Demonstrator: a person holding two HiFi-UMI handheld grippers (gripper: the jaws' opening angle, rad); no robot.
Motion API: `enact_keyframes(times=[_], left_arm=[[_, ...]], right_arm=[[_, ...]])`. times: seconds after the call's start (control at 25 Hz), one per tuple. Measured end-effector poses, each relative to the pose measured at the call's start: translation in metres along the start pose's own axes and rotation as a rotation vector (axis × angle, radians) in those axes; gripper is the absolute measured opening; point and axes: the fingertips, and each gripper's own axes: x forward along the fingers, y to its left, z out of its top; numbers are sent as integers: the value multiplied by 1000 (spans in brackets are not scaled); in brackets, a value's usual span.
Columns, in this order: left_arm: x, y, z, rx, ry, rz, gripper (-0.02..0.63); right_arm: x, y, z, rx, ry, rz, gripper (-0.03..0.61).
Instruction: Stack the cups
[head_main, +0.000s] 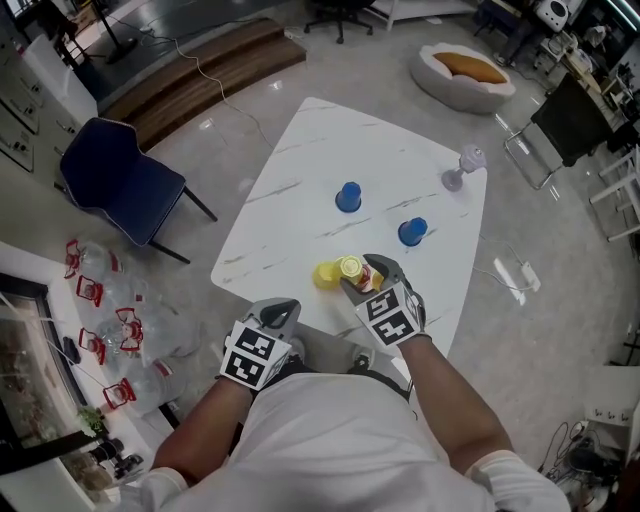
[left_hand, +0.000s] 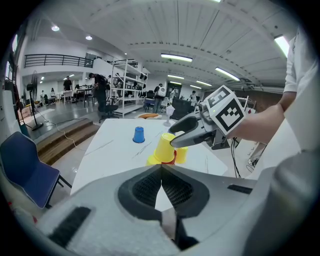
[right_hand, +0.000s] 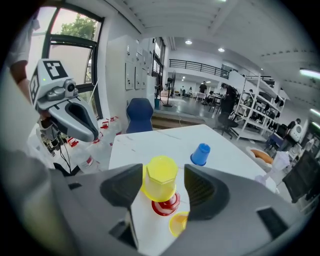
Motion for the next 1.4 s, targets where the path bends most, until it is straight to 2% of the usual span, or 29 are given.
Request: enact_keyframes(times=[0.12,0.24,0.4,0.52,0.76,0.88,1.08,1.16,1.4], left_arm=[[3,0,1,-2,1,1,9],[4,2,5,-4,1,10,9],[6,2,9,0,4,17,9],[7,0,10,6,11,23,9],[6,-3,13,-6,12,49,9],[2,-5,12,-16,11,63,9],[-1,-3,3,-43,20,88,9],[-1,-2,0,-48,24,92,9],[3,-2,4,-45,15,80,9]], right_arm=[[-20,-15,8,38,-83,-36,254],[-44,-58,-2,158,-156,-137,222],[-42,-137,-63,292,-69,-284,215],[-28,-174,-98,344,11,-322,230],[9,-199,-124,377,83,-288,265],[20,-204,-131,395,123,-284,264],[34,-207,-142,407,131,-262,253],[35,-209,-140,391,132,-269,216],[2,-193,-102,360,42,-262,213]])
